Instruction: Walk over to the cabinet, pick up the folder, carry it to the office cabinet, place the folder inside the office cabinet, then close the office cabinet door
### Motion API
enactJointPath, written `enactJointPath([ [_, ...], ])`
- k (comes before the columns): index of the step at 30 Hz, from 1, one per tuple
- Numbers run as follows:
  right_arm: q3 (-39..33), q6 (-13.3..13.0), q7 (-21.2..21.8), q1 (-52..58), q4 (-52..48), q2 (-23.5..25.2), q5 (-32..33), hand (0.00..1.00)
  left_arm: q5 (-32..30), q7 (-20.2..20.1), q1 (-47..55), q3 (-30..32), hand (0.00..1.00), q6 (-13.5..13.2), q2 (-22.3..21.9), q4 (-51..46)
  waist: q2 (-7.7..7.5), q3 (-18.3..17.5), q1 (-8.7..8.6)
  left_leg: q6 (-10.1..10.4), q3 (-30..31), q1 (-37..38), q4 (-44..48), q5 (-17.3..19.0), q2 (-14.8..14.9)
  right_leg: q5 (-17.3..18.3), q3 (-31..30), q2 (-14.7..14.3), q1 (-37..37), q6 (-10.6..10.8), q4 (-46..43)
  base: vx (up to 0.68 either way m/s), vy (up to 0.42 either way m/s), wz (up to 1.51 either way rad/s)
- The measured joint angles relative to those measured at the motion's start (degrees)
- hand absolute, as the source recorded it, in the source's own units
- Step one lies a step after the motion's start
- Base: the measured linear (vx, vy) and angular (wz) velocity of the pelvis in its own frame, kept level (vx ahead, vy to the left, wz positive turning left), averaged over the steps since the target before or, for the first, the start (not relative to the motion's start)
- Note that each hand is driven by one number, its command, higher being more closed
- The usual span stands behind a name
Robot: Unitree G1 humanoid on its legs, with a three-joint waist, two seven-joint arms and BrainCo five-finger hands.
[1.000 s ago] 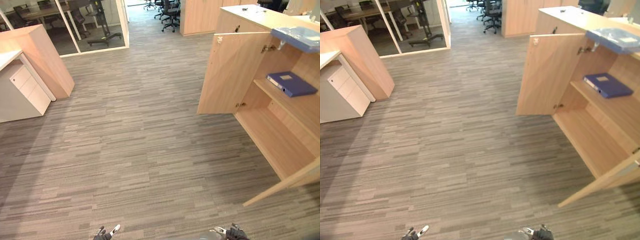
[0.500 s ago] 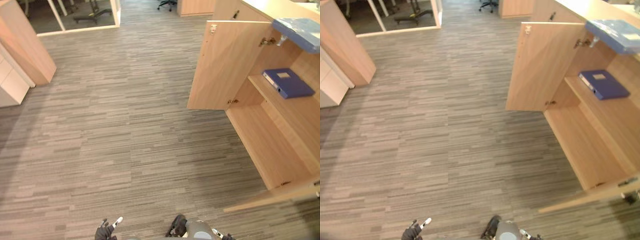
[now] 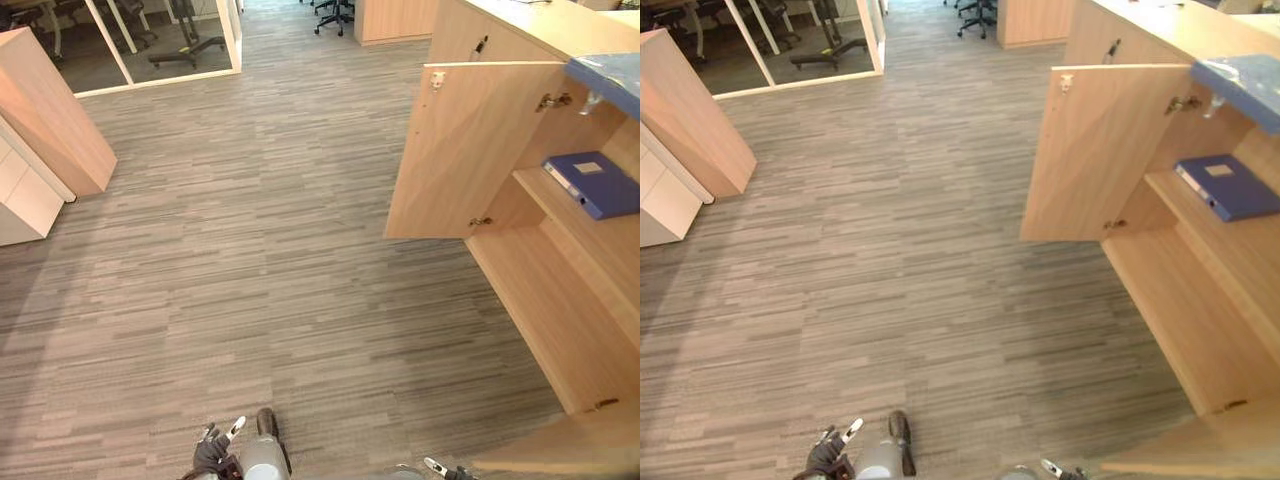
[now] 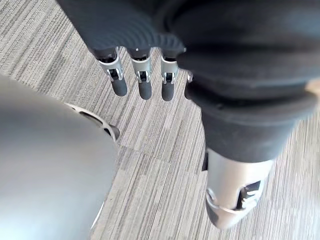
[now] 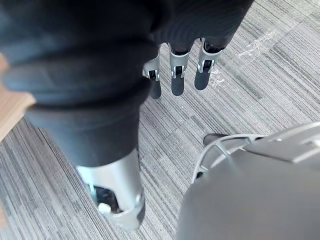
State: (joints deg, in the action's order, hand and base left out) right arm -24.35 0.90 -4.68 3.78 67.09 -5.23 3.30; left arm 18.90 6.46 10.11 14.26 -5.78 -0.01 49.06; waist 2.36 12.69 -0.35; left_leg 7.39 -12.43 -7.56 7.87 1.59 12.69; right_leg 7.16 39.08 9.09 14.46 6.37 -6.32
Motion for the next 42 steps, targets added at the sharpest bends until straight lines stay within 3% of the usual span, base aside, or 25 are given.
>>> enactJointPath([
  [1, 0.46, 0.0, 0.01, 0.21, -0.01, 0.04, -0.01, 0.0, -0.01, 0.11, -0.03, 0.56, 0.0, -0.01, 0.11, 0.17, -0.35, -0.08, 0.12, -0.38, 0.19, 0.5, -0.19, -2.97, -0.61, -0.2, -0.48, 0.46, 0.71, 0.92, 0.42, 0.29, 0.346, -0.36],
  [2, 0.99, 0.0, 0.04, 0.34, -0.01, 0.31, -0.06, 0.0, -0.06, 0.2, 0.0, 0.99, 0.0, 0.02, 0.2, 0.71, -0.79, -0.97, 0.3, -2.35, 0.86, 0.74, -0.39, -8.41, -2.31, -0.7, -1.46, 1.68, 1.21, 2.49, 1.34, 0.34, 0.346, -0.29],
  [3, 1.0, 0.0, 0.16, 0.24, -0.04, 1.64, -0.07, 0.0, -0.35, 0.23, -0.17, 1.19, 0.0, 0.03, 1.19, 1.09, -2.85, -1.92, 0.16, -3.43, 0.18, 0.6, -0.32, -7.65, -5.26, -1.22, -1.63, 4.53, 1.1, 3.36, 1.59, 0.36, 0.322, -0.21],
  [5, 0.97, 0.09, 0.23, 0.13, 0.03, 2.76, -0.06, 0.0, -0.3, 0.19, -0.63, 1.39, 0.0, -0.02, 2.05, 1.11, -5.24, -2.29, 0.23, -5.52, -1.04, 0.34, 0.46, -6.51, -8.4, -1.87, -1.8, 7.99, 0.66, 4.26, 1.17, 0.39, 0.269, 0.02],
  [6, 0.9, 0.13, 0.26, 0.13, -0.02, 3.16, -0.06, 0.0, -0.38, 0.2, -0.67, 1.5, 0.0, 0.0, 2.64, 1.27, -6.05, -2.71, 0.35, -6.7, -2.04, 0.91, 0.57, -4.66, -10.96, -2.52, -2.96, 11.02, 0.26, 4.71, -0.32, 0.37, 0.272, 0.01],
  [8, 0.89, 0.11, 0.67, -0.12, -0.56, 3.05, -0.07, 0.0, -0.55, 0.24, -0.65, 1.76, 0.0, -0.05, 2.58, 1.67, -5.87, -2.87, 0.98, -7.53, -3.4, 2.48, 0.33, -2.75, -12.81, -3.29, -5.46, 14.09, -1.08, 4.67, -3.73, 0.32, 0.302, -0.21],
  [9, 0.93, 0.11, 0.85, -0.14, -1.59, 2.97, -0.24, 0.0, -0.78, 0.35, -0.63, 1.84, 0.0, -0.04, 2.6, 2.39, -5.33, -3.15, 1.14, -8.18, -4.0, 3.9, 0.03, -1.41, -13.85, -4.2, -7.14, 16.37, -2.49, 4.01, -8.36, 0.36, 0.353, -0.29],
  [11, 1.07, 0.03, 0.72, -0.11, -2.91, 2.28, -1.18, 0.0, -1.12, 0.57, -0.46, 1.75, 0.0, 0.08, 2.61, 2.63, -4.81, -3.42, 1.1, -8.71, -4.28, 6.87, -1.0, 0.27, -14.91, -6.49, -7.52, 20.25, -5.42, 0.54, -18.46, 0.29, 0.281, -0.11],
  [12, 2.33, 0.06, 0.7, -0.54, -4.23, 1.37, -1.69, 0.0, -1.41, 0.58, -0.18, 1.21, 0.0, 0.16, 2.57, 2.56, -4.33, -3.36, 1.02, -9.29, -4.21, 9.02, -1.8, 1.1, -15.28, -9.09, -6.22, 23.19, -7.41, -4.05, -25.99, 0.22, 0.221, 0.03],
  [13, 3.33, 0.23, 0.68, -1.2, -4.46, 0.9, -1.78, 0.0, -1.53, 0.58, -0.05, 0.66, 0.0, 0.23, 2.77, 2.41, -4.28, -3.3, 0.99, -9.66, -4.18, 9.79, -2.08, 1.4, -15.37, -9.69, -5.37, 24.82, -8.5, -6.23, -30.6, 0.2, 0.199, 0.07],
  [14, 4.9, 0.54, 0.76, -3.75, -4.45, 0.3, -1.81, 0.0, -1.77, 0.56, -0.01, -0.05, 0.0, 0.44, 3.08, 2.33, -4.25, -3.15, 0.93, -10.16, -4.06, 11.44, -2.79, 1.74, -15.45, -9.15, -2.6, 27.23, -10.8, -8.54, -39.92, 0.15, 0.082, 0.08],
  [15, 7.17, 0.29, 0.57, -5.8, -4.51, 0.09, -0.65, 0.0, -2.51, 0.56, -0.12, -0.82, 0.0, 0.67, 3.21, 2.2, -4.15, -2.87, 0.58, -10.23, -3.66, 13.27, -3.65, 1.76, -15.33, -6.67, 0.1, 28.14, -12.39, -8.36, -46.08, 0.13, 0.037, 0.1],
  [18, 8.26, -1.02, 0.64, -7.46, -6.03, 1.68, 0.02, 0.0, -3.23, 0.52, -0.21, -3.07, 0.0, 0.68, 3.28, 2.15, -3.17, -2.37, 0.55, -10.09, -3.3, 16.84, -5.21, 1.92, -14.29, 1.19, 4.13, 25.48, -15.24, -4.46, -47.51, 0.1, -0.086, 0.16],
  [20, 8.25, -0.88, 0.64, -6.75, -6.2, 1.99, 0.02, 0.0, -3.19, 0.54, -0.41, -3.53, 0.0, 0.62, 3.12, 2.11, -2.66, -1.29, 0.31, -9.6, -3.73, 18.44, -5.48, 2.18, -13.27, 2.37, 6.74, 24.01, -17.31, -3.8, -42.43, 0.1, -0.196, -0.01],
  [21, 8.3, -0.87, 0.58, -5.86, -6.19, 2.08, -0.03, 0.0, -3.18, 0.55, -0.33, -3.67, 0.0, 0.44, 3.16, 2.09, -2.9, -0.85, 0.22, -8.73, -4.1, 19.25, -5.42, 2.46, -12.76, 1.48, 7.37, 22.2, -18.45, -4.02, -36.34, 0.09, -0.243, -0.23],
  [22, 8.38, -1.22, 0.53, -5.11, -6.8, 2.12, -0.01, 0.0, -3.16, 0.55, -0.1, -3.63, 0.0, 0.22, 3.54, 2.0, -3.67, -0.58, 0.32, -7.73, -4.65, 19.83, -5.53, 2.93, -13.04, -1.73, 8.07, 20.72, -19.35, -4.92, -29.61, 0.09, -0.243, -0.62],
  [23, 8.59, -0.85, 0.55, -5.38, -6.21, 1.22, -0.03, 0.0, -3.29, 0.65, -0.4, -3.64, 0.0, 0.15, 3.68, 2.59, -3.4, -0.28, 0.73, -6.46, -6.23, 20.57, -6.43, 3.41, -13.07, 0.38, 8.01, 18.69, -18.69, -6.34, -26.23, 0.09, -0.203, -0.79],
  [24, 8.58, -0.8, 0.56, -5.52, -6.12, 0.21, -0.03, 0.0, -3.81, 0.64, -0.54, -3.96, 0.0, 0.24, 3.17, 3.21, -2.15, -0.15, 0.16, -5.88, -7.21, 20.5, -7.23, 3.24, -11.87, 0.49, 8.03, 16.75, -18.91, -6.52, -24.18, 0.1, -0.188, -0.73],
  [25, 8.39, -0.76, 0.58, -5.26, -6.0, -0.63, -0.08, 0.0, -4.56, 0.62, -0.88, -4.09, 0.0, 0.21, 2.67, 3.79, -1.6, 0.22, -1.09, -5.38, -7.62, 20.6, -7.97, 2.93, -11.61, 0.61, 8.22, 15.8, -19.34, -6.6, -23.52, 0.08, -0.122, -0.36],
  [30, 4.61, 0.09, 0.8, -2.41, -3.87, -0.7, -0.1, 0.0, -7.51, -0.42, -3.02, -4.03, 0.0, 0.5, 2.5, 5.11, -2.55, 0.43, -1.23, -4.26, -8.71, 20.94, -9.71, 2.42, -10.3, 0.85, 8.12, 12.85, -19.25, -7.32, -20.78, 0.03, -0.051, -0.12],
  [35, -0.96, 0.14, 0.88, -1.3, -2.38, 1.22, 0.31, 0.0, -8.61, -0.83, -2.87, -3.84, 0.0, 0.95, 2.39, 5.95, -2.04, -2.14, -1.55, -2.96, -9.03, 20.75, -9.76, 4.2, -7.82, 0.61, 8.55, 8.79, -18.26, -6.58, -17.01, 0.05, 0.015, -0.03],
  [38, -2.06, 0.13, 0.86, -0.11, -2.08, 2.01, 2.81, 0.0, -8.28, -0.97, -2.82, -3.84, 0.0, 1.02, 2.52, 6.23, -1.72, -3.37, -1.39, -0.89, -9.78, 17.38, 2.49, 9.62, -2.9, 1.02, 8.84, 4.52, -15.62, -6.54, -12.79, 0.14, -0.065, -0.1],
  [39, -1.84, 0.13, 0.86, -0.12, -1.89, 2.09, 2.96, 0.0, -8.07, -1.07, -2.98, -3.85, 0.0, 1.07, 2.67, 6.28, -1.89, -3.39, -1.46, -1.06, -9.83, 15.95, 6.74, 10.59, -1.58, 1.02, 8.75, 3.78, -14.87, -6.52, -12.07, 0.24, -0.157, -0.23],
  [40, -1.45, 0.16, 0.89, -0.08, -0.79, 2.15, 3.85, 0.0, -7.61, -1.23, -3.01, -3.84, 0.0, 1.16, 2.85, 5.68, -2.53, -3.46, -1.36, -0.94, -9.77, 12.14, 19.86, 11.08, 1.78, 0.39, 8.35, 2.15, -12.26, -6.63, -9.65, 0.21, -0.126, -0.25],
  [42, -1.16, 0.14, 0.75, -0.09, 0.0, 1.56, 4.59, 0.0, -6.87, -1.16, -2.39, -3.85, 0.0, 1.13, 3.02, 4.69, -1.98, -2.69, -0.96, -0.96, -9.11, 8.7, 35.47, 9.55, 6.77, 0.59, 6.52, -0.61, -7.26, -6.86, -6.42, 0.22, -0.067, -0.55],
])
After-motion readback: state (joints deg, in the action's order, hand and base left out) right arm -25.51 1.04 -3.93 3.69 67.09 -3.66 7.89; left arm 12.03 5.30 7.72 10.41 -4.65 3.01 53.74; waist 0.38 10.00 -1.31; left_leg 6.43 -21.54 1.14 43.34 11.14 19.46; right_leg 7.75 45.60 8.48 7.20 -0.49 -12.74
